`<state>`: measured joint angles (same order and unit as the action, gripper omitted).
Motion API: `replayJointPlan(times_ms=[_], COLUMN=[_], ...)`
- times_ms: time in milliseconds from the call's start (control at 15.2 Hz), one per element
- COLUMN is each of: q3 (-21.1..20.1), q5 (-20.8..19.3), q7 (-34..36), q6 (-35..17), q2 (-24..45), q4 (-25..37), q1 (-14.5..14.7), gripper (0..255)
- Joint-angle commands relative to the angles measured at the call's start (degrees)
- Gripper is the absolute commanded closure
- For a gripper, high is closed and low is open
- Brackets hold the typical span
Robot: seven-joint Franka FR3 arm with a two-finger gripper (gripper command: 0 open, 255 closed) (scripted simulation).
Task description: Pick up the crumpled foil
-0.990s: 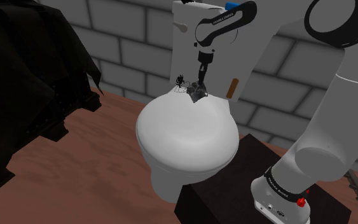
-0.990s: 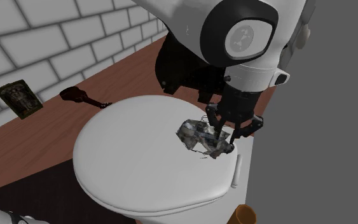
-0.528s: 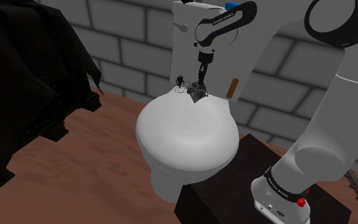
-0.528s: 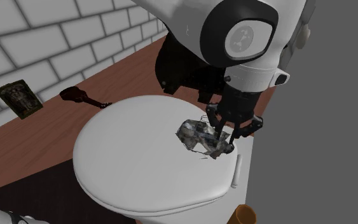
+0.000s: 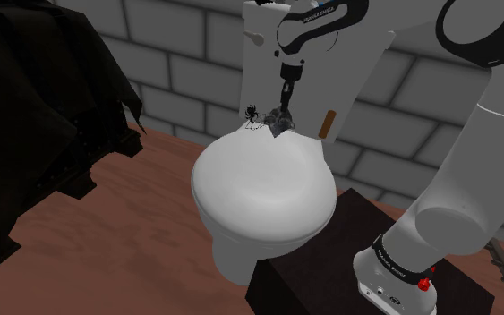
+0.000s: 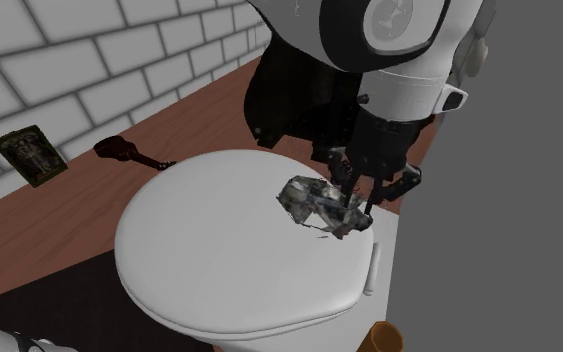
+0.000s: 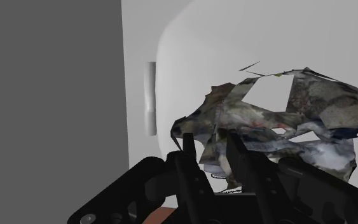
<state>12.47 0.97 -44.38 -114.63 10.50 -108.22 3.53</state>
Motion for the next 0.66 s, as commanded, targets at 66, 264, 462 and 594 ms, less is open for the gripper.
replayJointPlan(times_ms=[66, 264, 462, 594], q3=[0.1, 0.1, 0.1, 0.1], q5=[-0.2, -0.4, -0.5, -0.5], q7=[0.1, 0.1, 0.2, 0.2], q6=[2.2, 4.4, 6.5, 6.6], q2=[-0.8, -1.5, -2.0, -2.1], q4=[1.4, 2.9, 4.5, 4.6], q1=[0.0, 0.0, 0.1, 0.1], gripper=[255, 255, 255, 255])
